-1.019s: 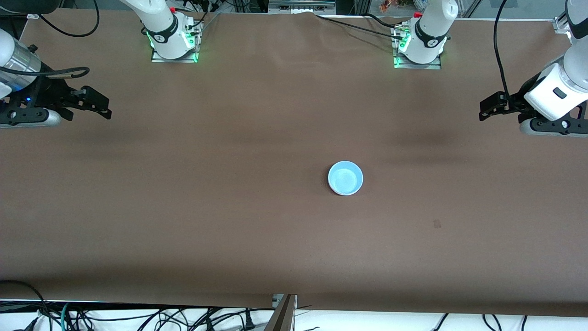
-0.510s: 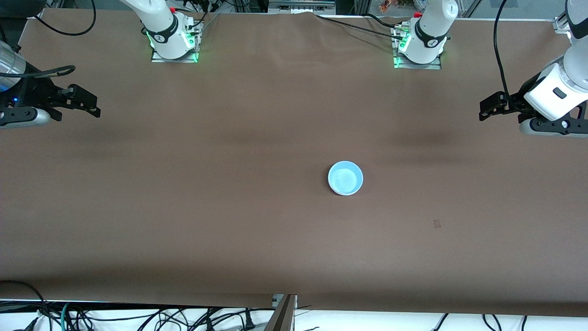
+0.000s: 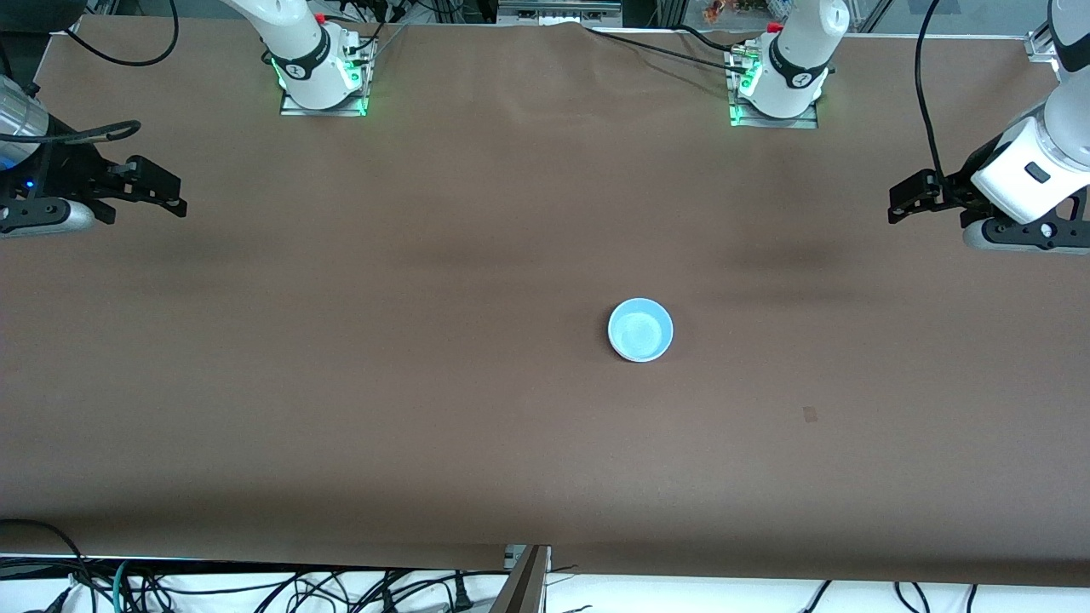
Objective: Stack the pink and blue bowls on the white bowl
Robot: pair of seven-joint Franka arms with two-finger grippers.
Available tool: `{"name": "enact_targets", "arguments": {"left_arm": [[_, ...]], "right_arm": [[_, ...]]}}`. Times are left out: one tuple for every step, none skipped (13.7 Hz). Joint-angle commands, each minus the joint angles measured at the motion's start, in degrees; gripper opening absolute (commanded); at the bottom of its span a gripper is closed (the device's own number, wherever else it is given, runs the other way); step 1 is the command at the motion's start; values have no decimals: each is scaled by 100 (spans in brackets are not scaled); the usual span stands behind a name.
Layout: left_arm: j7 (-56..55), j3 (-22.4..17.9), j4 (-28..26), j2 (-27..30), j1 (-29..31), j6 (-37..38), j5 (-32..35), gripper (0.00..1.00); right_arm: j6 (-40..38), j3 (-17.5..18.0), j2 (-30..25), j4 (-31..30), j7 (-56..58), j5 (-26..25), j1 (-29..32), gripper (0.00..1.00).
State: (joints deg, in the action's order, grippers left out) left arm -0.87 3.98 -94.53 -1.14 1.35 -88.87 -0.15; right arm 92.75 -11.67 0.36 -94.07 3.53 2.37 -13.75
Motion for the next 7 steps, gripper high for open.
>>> {"name": "enact_targets", "arguments": {"left_arm": [[-9,15,145,-62,32,160,77,100],[-27,15,154,-62,32,160,77,100],[-36,15,154,-62,32,160,77,100],[-27,7,154,-62,40,160,68,100],[-27,7,154,-62,40,160,68,100],[-27,7,154,-62,40,160,68,100],[-27,7,154,-62,40,160,68,100]], "right_arm": [[-55,33,-142,-103,69,-62,4,99],[-55,33,-150,-103,69,-62,4,99],[-55,33,-142,-103,69,-62,4,99],[-55,33,-150,-103,69,-62,4,99],[-55,42,-150,-103,61,-62,4,99],[-55,42,-142,-94,52,-62,4,99],[-55,42,-142,-94,26,-62,4,99]]}}
